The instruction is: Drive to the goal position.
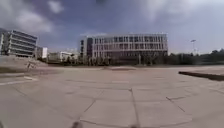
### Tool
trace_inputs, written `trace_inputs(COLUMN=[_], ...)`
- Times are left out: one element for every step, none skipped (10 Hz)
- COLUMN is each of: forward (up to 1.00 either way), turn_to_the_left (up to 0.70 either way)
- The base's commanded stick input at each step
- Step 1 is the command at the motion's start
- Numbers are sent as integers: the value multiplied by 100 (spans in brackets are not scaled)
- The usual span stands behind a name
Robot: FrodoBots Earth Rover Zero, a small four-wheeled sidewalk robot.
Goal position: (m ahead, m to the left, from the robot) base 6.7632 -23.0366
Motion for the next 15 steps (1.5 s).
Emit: trace_inputs(forward=[70, 70, 70, 70, 70, 70, 70, 70, 70, 70, 70, 70, 70, 70, 70], turn_to_the_left=[-1, -1, -1, -1, -1, -1, -1, -1, -1, -1, -1, -1, -1, -1, -1])
